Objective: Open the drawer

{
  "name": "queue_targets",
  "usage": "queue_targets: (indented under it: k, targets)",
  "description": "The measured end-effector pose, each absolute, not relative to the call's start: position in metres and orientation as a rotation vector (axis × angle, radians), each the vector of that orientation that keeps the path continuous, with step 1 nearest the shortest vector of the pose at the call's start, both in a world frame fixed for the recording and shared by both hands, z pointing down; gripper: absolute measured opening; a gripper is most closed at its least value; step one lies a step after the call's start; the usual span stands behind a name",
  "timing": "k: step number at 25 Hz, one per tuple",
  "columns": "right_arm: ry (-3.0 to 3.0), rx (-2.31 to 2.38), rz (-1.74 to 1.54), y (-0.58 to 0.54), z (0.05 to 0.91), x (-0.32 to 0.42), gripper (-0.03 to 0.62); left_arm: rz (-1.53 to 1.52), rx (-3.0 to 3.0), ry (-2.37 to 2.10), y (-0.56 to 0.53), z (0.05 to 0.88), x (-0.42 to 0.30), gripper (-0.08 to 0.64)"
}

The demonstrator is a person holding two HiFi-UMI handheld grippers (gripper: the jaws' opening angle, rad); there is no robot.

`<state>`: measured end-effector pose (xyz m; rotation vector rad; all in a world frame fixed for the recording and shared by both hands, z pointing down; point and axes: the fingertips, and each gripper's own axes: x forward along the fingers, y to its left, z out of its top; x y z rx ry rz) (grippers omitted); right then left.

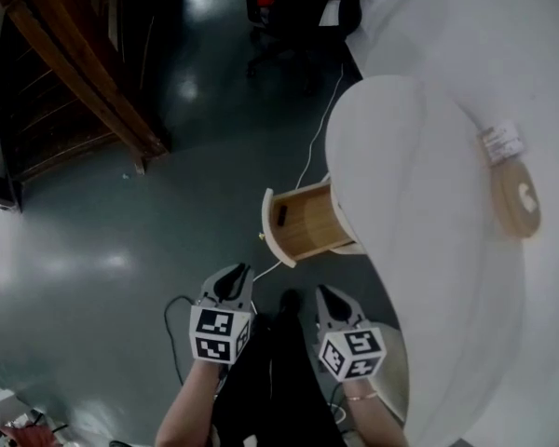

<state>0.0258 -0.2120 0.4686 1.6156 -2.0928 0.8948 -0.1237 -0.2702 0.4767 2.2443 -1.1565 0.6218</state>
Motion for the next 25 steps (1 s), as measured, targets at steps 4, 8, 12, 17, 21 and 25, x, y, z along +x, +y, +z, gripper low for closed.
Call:
queue_targets:
  k: [4,8,12,17,21,25]
  targets:
    - [-2.092,1.556,0.865,-0.204,0.472,0.008,0.003,0.629,2.226,-1.172,-0.261,0.471,-0.135,0.04]
    - [-2.086,1.533,0.863,-0.195,0.474,0.002,0.003,0.648,2.212,-1.169,-0.248,0.474,-0.137,0.04]
    - [-2.077,1.522,0.841,-0.189,0.476,0.0,0.003,0.642,2.214,-1.169,-0.244,0.477,-0.138,0.04]
    - [-2.055,1.522,0.851,-0.184,0.479,0.001,0.003,0.627,2.19,-1.164,-0.24,0.483,-0.136,0.039]
    - [-2.041,1.524,0.876,-0.182,0.479,-0.002,0.003,0.621,2.172,-1.168,-0.239,0.484,-0.139,0.04]
    - [-2.036,1.519,0.895,-0.182,0.48,-0.008,0.003,0.628,2.164,-1.161,-0.24,0.488,-0.143,0.039]
